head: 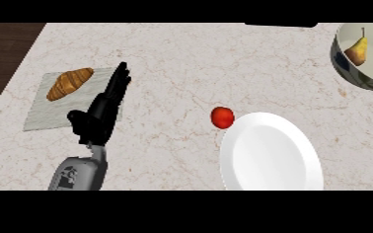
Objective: Pick the pear from the plate and place it in the bowl
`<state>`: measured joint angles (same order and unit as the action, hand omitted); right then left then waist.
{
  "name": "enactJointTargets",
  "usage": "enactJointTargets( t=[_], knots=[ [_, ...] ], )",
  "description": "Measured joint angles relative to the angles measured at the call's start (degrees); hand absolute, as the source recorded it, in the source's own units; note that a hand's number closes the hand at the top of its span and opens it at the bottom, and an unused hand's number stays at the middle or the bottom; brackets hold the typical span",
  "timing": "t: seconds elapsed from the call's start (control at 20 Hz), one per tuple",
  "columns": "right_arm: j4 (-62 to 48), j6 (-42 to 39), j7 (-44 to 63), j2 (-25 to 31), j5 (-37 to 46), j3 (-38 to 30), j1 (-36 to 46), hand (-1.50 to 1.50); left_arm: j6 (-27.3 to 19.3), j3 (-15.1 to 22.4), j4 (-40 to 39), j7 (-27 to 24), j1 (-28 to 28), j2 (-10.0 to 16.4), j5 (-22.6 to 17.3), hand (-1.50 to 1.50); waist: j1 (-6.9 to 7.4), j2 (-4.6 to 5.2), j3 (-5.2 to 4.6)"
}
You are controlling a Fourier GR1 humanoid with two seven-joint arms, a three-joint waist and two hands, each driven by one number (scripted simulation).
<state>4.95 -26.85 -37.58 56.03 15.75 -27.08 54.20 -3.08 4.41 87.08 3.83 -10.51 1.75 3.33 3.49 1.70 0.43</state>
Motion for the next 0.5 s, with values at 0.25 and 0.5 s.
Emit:
enactJointTargets(
  t=[0.25,0.5],
  knots=[
    [0.16,-4.14,1.35,1.97,-1.56,-1.25,-3.10,-1.50,-0.28,-0.42,0.31,0.83,-0.37,0.18,0.01,0.00,-0.46,0.02,0.12],
    [1.89,-6.26,1.93,2.21,-2.34,-1.56,-5.93,-1.50,-0.09,-0.64,0.29,0.15,0.41,0.41,-0.10,0.00,-0.65,-0.11,0.13]
  ],
)
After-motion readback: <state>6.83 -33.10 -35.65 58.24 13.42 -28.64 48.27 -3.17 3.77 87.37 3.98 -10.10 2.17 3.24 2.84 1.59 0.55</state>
